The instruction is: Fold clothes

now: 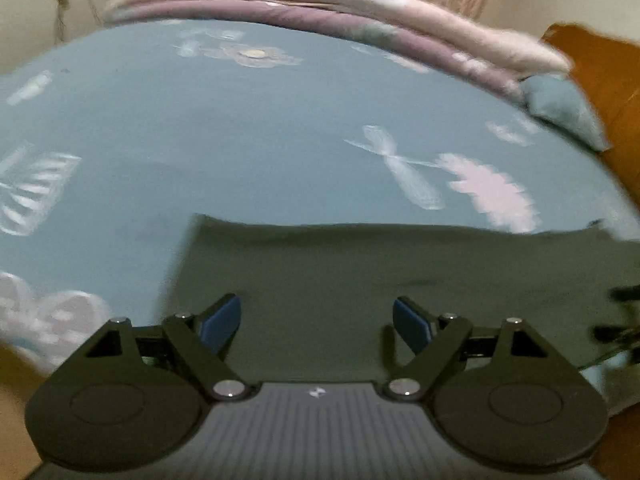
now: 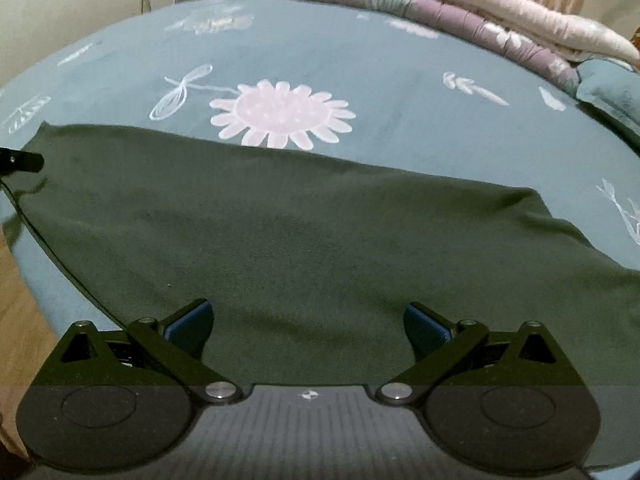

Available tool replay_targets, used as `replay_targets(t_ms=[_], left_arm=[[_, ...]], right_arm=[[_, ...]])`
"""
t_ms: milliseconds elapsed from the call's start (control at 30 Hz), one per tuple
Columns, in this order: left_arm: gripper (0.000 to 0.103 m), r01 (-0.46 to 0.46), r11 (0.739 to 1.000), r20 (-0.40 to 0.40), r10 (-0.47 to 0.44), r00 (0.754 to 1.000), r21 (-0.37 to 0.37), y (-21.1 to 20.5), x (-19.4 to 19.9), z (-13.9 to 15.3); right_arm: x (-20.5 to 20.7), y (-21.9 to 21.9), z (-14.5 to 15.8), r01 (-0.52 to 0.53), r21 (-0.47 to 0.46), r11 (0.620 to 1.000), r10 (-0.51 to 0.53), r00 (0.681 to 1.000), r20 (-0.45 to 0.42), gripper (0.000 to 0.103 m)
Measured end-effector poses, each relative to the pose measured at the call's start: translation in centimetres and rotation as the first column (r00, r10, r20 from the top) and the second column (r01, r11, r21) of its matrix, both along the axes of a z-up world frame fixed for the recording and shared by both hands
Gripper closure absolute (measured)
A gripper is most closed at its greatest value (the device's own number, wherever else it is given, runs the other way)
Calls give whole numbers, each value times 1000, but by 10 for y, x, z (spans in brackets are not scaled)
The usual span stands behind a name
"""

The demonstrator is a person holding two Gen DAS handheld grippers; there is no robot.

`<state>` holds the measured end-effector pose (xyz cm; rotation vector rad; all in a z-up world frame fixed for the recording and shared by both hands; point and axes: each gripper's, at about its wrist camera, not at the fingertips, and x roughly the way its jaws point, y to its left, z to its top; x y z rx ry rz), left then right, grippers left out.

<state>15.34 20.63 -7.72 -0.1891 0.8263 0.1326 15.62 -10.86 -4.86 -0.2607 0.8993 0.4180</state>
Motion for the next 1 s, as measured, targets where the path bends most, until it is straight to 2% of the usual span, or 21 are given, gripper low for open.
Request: replay_targets(t_ms=[33, 67, 133, 267, 333, 400, 533, 633, 733, 867, 1000], left_arm=[[21, -19, 1000, -7, 19, 1000, 19, 3, 0, 2], [21, -27, 1000, -4, 27, 1000, 6, 7, 0, 7], [21, -9, 998, 27, 11, 1000, -61, 9, 1, 17], [19, 152, 977, 84, -141, 987, -147, -4, 4, 25], [19, 209, 963, 61, -202, 978, -168, -11, 7, 16], [20, 191, 968, 1, -193, 981, -161, -9, 8, 5], [20, 142, 978, -37, -149, 988, -156, 4, 6, 11], [20, 183, 970, -5, -186, 983, -160, 4, 18, 28], [20, 283, 936, 47, -280, 959, -210, -13, 36, 40], [19, 451, 857, 72, -448, 891, -249, -49, 59, 42], [19, 552, 790, 79, -553, 829, -269, -87, 76, 40]], right_arm=[[2, 1, 1, -1, -6, 1000, 1, 1000, -13, 0], [4, 1, 1, 0, -10, 1000, 0, 1000, -24, 0], [7, 2, 1, 5, -17, 1000, -6, 999, -39, 0], [14, 5, 3, 20, -35, 999, -23, 997, -71, 0], [16, 7, 4, 30, -46, 999, -33, 996, -86, 0], [18, 8, 5, 38, -52, 998, -43, 995, -95, 0], [20, 10, 9, 65, -67, 996, -73, 991, -116, 0], [19, 10, 21, 109, -52, 993, -114, 986, -122, 0], [17, 2, 31, 161, -32, 986, -164, 981, -108, 0], [13, -10, 44, 230, -8, 973, -230, 969, -94, 0], [2, -30, 48, 307, -73, 949, -314, 944, -103, 0]])
